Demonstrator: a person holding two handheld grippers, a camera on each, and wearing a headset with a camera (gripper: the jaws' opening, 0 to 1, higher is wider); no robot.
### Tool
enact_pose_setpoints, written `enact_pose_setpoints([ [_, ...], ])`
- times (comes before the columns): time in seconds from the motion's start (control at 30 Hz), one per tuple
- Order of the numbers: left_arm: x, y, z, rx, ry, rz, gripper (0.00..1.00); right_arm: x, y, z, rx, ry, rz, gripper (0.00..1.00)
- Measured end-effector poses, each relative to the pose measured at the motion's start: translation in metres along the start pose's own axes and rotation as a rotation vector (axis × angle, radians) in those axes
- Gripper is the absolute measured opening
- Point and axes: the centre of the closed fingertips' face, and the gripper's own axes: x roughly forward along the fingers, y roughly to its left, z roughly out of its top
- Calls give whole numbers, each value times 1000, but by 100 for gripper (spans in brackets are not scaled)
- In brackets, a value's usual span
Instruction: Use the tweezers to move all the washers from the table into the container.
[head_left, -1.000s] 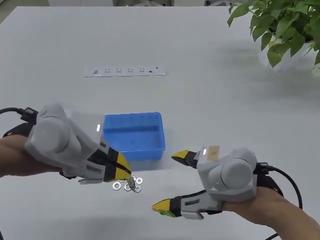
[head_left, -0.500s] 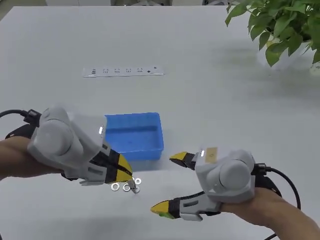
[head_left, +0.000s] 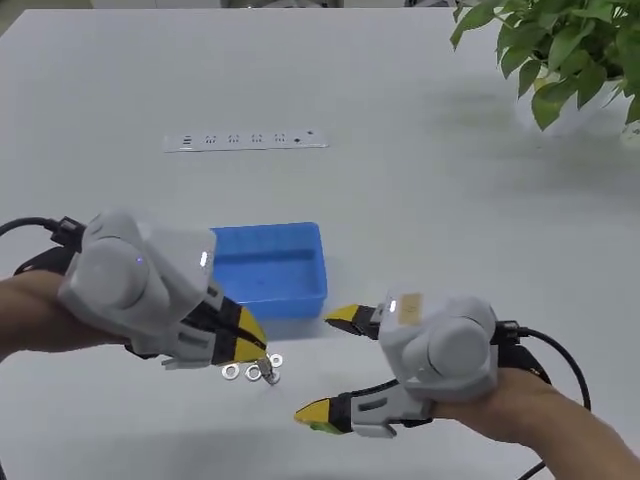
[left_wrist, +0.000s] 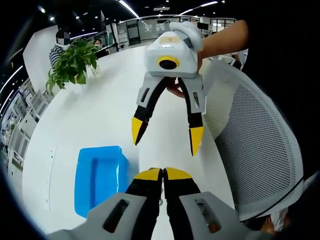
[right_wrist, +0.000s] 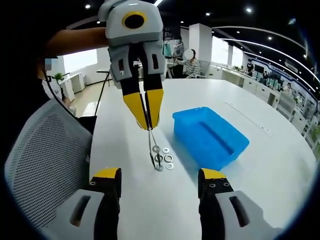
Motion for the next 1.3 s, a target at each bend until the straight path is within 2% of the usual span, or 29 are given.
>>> enact_pose_setpoints([
  [0.13, 0, 0, 1, 3, -3, -4, 5, 4, 1, 5, -26, -12, 21, 58],
  [0.27, 1, 0, 1, 5, -4, -7, 5, 12, 3, 6, -60, 1, 55, 51],
  [0.47, 1, 0, 1, 6, -1, -10, 5, 21, 4, 5, -111, 22, 98, 45],
  [0.6, 1, 1, 1, 3, -1, -7, 5, 26, 4, 3, -138, 36, 117, 36],
  [0.83, 2, 2, 1, -2, -3, -5, 5, 38, 7, 2, -153, 53, 140, 27],
  [1.1, 3, 3, 2, -8, -6, -2, 5, 49, 12, 2, -176, 66, 175, 22],
  [1.3, 4, 3, 3, -11, -8, -2, 5, 55, 11, 3, -181, 70, 174, 15],
])
